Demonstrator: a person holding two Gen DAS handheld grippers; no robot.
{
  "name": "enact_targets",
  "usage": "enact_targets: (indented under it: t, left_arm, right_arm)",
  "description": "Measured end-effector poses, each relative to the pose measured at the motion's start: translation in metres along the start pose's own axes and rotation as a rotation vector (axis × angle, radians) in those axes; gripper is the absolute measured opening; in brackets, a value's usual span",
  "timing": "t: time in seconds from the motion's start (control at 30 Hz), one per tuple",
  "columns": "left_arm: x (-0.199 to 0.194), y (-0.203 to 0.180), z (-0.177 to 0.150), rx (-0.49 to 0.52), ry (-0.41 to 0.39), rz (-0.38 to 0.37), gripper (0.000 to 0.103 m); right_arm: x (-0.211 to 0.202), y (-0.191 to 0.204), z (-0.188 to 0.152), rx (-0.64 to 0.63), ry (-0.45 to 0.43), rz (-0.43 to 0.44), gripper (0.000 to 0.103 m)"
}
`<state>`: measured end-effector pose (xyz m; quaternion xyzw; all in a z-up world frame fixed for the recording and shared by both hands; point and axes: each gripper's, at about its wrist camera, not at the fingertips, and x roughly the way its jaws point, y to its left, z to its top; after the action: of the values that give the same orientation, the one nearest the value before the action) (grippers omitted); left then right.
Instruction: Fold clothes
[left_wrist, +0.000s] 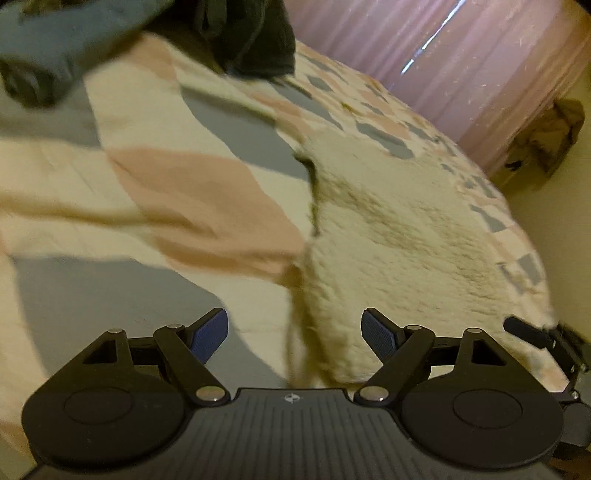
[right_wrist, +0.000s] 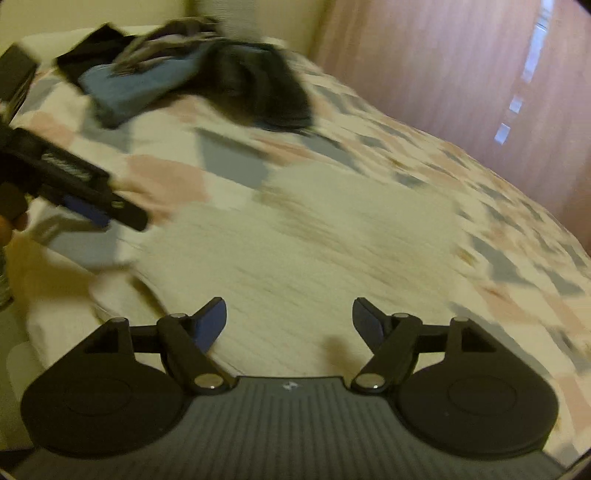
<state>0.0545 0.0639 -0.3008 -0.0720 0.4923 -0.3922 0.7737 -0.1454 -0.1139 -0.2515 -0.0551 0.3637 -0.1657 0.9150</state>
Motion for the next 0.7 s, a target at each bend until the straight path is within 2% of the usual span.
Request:
enact_targets:
  t: [0.07, 0.13, 0.23, 0.3, 0.4, 0.47, 0.5, 0.57, 0.63, 0.67, 0.7]
  left_arm:
    - [0.007, -0.003, -0.001, -0.027, 0.01, -0.043, 0.081]
    - [0.018, -0.011, -0.004, -0.012, 0.022, -0.036, 0.075]
    - [0.042, -0.019, -0.006, -0.002, 0.078, 0.032, 0.054]
    - [0.041, -0.022, -0.008, 0.002, 0.07, 0.037, 0.055]
    - [0.033, -0.031, -0.009, 0.046, 0.022, 0.075, 0.065]
    - [0.032, -0.033, -0.008, 0.049, 0.011, 0.076, 0.063]
    - [0.035, -0.033, -0.008, 0.042, 0.019, 0.07, 0.06]
    - [0.041, -0.033, -0.008, 0.025, 0.038, 0.058, 0.042]
    - [0.046, -0.036, -0.009, 0.032, 0.044, 0.067, 0.037]
    - [0.046, -0.037, -0.008, 0.033, 0.045, 0.063, 0.028]
    - [0.045, -0.038, -0.007, 0.028, 0.046, 0.04, 0.024]
  right_arm:
    - [-0.007, -0.021, -0.014, 0.063, 0.023, 0.001, 0.072]
    - [0.0, -0.037, -0.03, 0.128, 0.069, 0.036, 0.072]
    - [0.016, -0.051, -0.049, 0.169, 0.162, 0.092, 0.072]
    - [0.01, -0.065, -0.047, 0.201, 0.133, 0.142, 0.069]
    - [-0.005, -0.096, -0.035, 0.301, 0.036, 0.194, 0.066]
    - [-0.005, -0.104, -0.034, 0.318, 0.018, 0.197, 0.066]
    - [-0.004, -0.106, -0.035, 0.318, 0.017, 0.198, 0.066]
    - [0.0, -0.107, -0.038, 0.317, 0.022, 0.204, 0.066]
    - [0.01, -0.101, -0.049, 0.323, 0.067, 0.218, 0.066]
    - [0.014, -0.097, -0.055, 0.327, 0.089, 0.22, 0.067]
    - [0.015, -0.095, -0.06, 0.335, 0.1, 0.218, 0.067]
